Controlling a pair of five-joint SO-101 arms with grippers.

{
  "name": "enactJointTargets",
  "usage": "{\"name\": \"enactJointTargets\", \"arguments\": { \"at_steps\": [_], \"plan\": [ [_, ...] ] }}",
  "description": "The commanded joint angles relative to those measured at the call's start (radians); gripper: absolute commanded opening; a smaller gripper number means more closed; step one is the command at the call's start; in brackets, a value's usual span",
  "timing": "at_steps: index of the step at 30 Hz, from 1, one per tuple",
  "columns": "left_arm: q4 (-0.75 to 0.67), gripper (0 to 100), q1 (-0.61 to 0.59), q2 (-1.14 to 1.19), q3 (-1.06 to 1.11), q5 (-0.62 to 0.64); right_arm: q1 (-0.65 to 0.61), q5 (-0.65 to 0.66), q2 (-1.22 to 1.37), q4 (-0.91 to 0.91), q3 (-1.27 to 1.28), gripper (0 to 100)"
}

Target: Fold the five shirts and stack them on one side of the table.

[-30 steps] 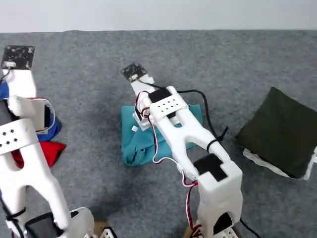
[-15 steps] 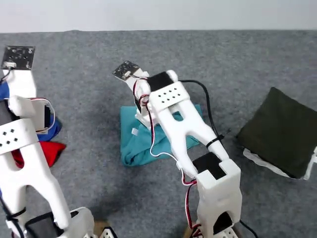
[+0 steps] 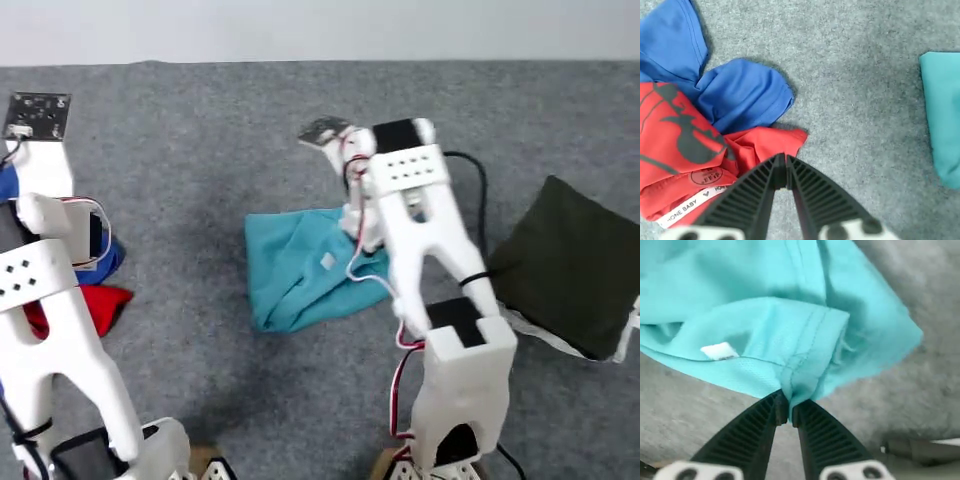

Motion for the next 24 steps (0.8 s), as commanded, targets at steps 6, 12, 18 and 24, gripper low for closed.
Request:
{"name": "enactJointTargets", "arguments": {
  "at_steps": [6,12,18,24],
  "plan": [
    [-0.018,1,0.003,-0.026,-0.004,-0.005,0.061,0.052,-0.018,0.041,0.087,10.1],
    [-0.048,1,0.002,-0.028,0.025,-0.009,0.047,-0.009,-0.09,0.041,0.08,19.1],
    [-0.054,1,0.002,-0.029,0.028,-0.008,-0.093,-0.017,-0.222,0.008,0.081,18.8],
    [-0.054,1,0.002,-0.026,0.028,-0.005,-0.197,-0.017,-0.165,-0.15,0.086,0.3]
  ]
}}
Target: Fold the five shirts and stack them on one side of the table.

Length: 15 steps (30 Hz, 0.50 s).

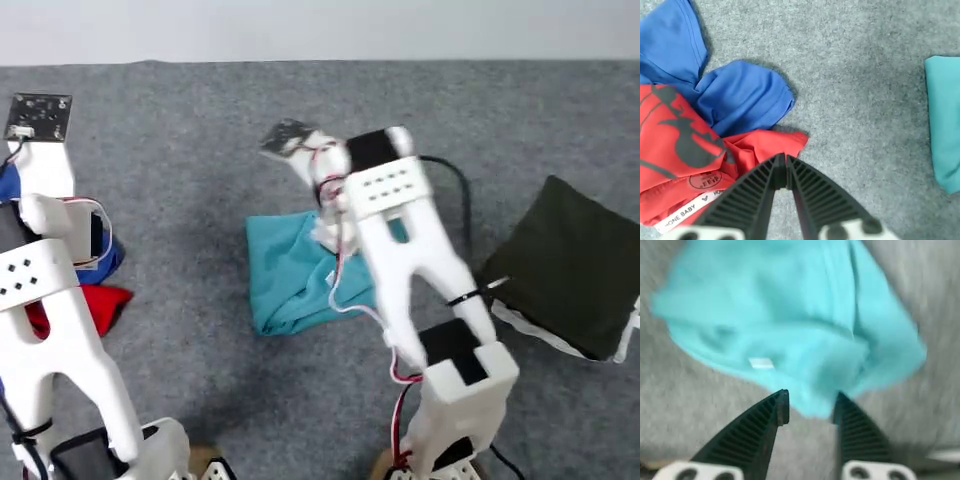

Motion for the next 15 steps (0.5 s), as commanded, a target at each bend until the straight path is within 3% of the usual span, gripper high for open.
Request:
{"name": "enactJointTargets", "arguments": {
  "at_steps": [1,4,9,15],
  "plan": [
    [-0.017,1,0.002,-0.026,-0.004,-0.006,-0.024,-0.011,0.018,-0.081,-0.006,0.9],
    [-0.017,1,0.002,-0.028,-0.004,-0.009,0.002,-0.009,0.099,-0.085,-0.006,1.0],
    [-0.017,1,0.002,-0.034,-0.004,-0.009,0.085,-0.003,0.186,0.091,-0.006,1.0],
    [-0.017,1,0.0,-0.029,-0.004,-0.011,0.205,-0.002,0.077,0.127,0.083,0.9]
  ]
}}
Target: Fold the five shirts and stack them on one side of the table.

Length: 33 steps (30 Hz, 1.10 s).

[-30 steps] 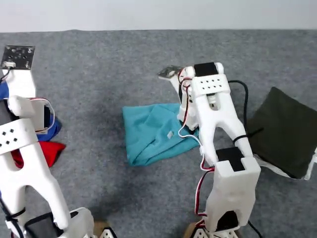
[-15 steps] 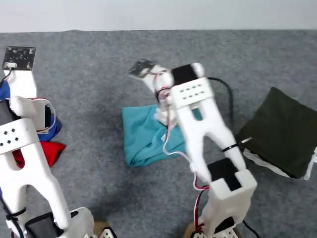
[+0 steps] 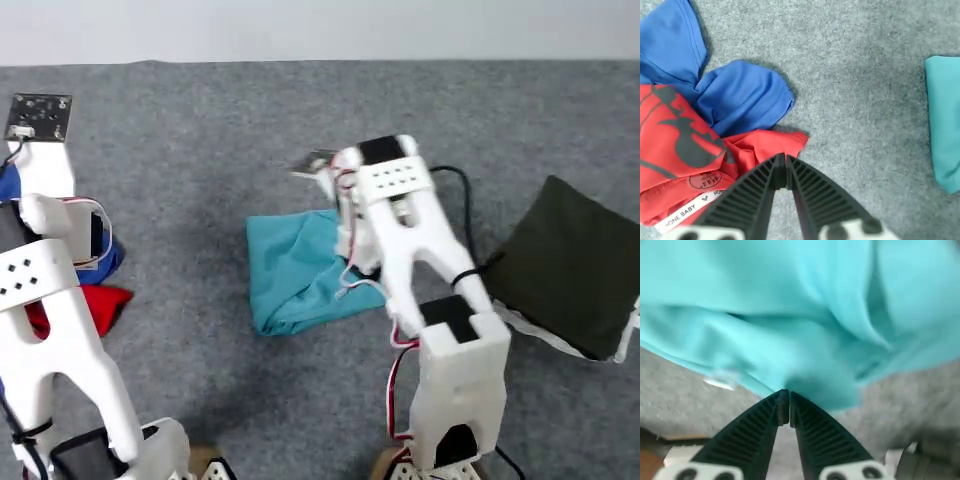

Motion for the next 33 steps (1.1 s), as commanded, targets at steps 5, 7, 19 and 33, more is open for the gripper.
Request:
{"name": "enactJointTargets", "arguments": {
  "at_steps": [5,7,19,33],
  "plan": [
    [-0.023,1,0.002,-0.026,-0.004,-0.011,0.038,0.028,-0.2,0.042,0.13,0.9],
    [-0.032,1,0.002,-0.026,-0.004,-0.011,-0.004,0.026,-0.229,0.03,0.112,0.9],
    [-0.04,1,-0.002,-0.034,-0.004,-0.011,-0.084,-0.057,-0.028,-0.059,0.087,0.9],
    [-0.046,1,0.002,-0.026,-0.004,-0.011,-0.054,-0.06,-0.18,-0.097,0.068,0.9]
  ]
}}
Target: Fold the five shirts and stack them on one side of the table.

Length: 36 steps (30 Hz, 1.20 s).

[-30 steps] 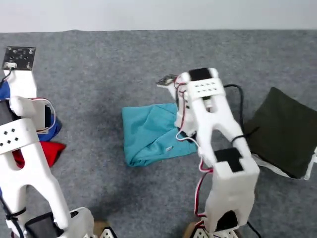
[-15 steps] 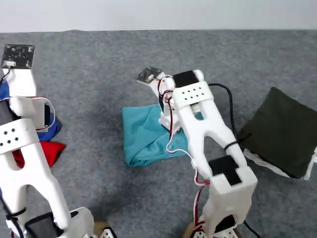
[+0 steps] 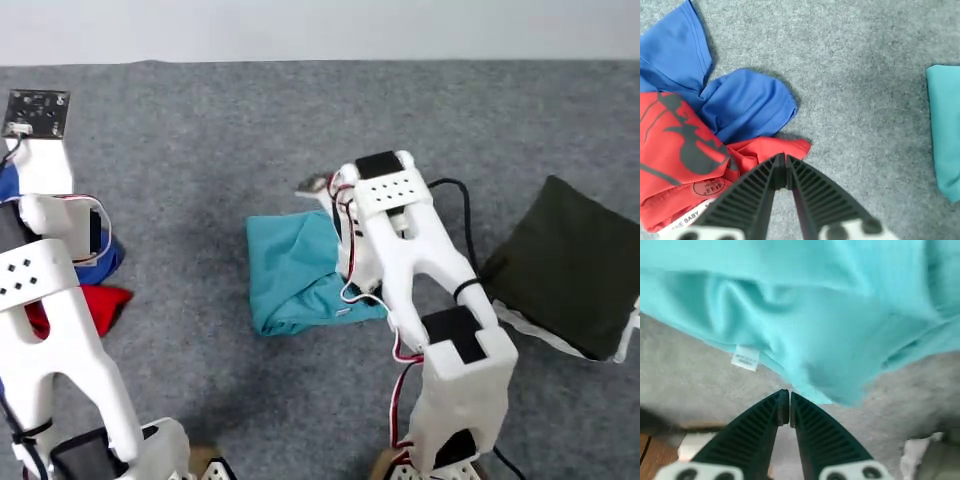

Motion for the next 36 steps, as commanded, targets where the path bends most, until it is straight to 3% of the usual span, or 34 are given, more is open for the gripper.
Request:
{"name": "enactJointTargets", "arguments": {
  "at_steps": [1,5,12,16,21,24,30,36],
  "plan": [
    [-0.014,1,0.003,-0.026,-0.004,-0.011,0.004,-0.012,-0.067,-0.12,-0.077,0.9],
    [-0.021,1,0.003,-0.026,-0.004,-0.011,0.013,-0.011,0.008,-0.211,-0.032,0.9],
    [-0.015,1,-0.003,-0.026,-0.004,-0.052,0.081,-0.011,0.162,0.054,-0.003,0.9],
    [-0.032,1,0.002,-0.026,0.008,-0.052,0.073,-0.011,0.108,0.062,-0.04,0.9],
    [-0.055,1,0.002,-0.031,0.054,-0.052,0.03,-0.02,0.056,-0.036,-0.222,1.1],
    [-0.055,1,0.002,-0.034,0.067,-0.052,-0.004,-0.11,0.064,-0.143,-0.301,1.7],
    [-0.055,1,0.002,-0.034,0.067,-0.052,-0.081,-0.235,0.156,-0.334,-0.322,19.5],
    [-0.049,1,-0.003,-0.035,0.067,-0.052,-0.111,-0.258,0.277,-0.447,-0.322,18.3]
  ]
}}
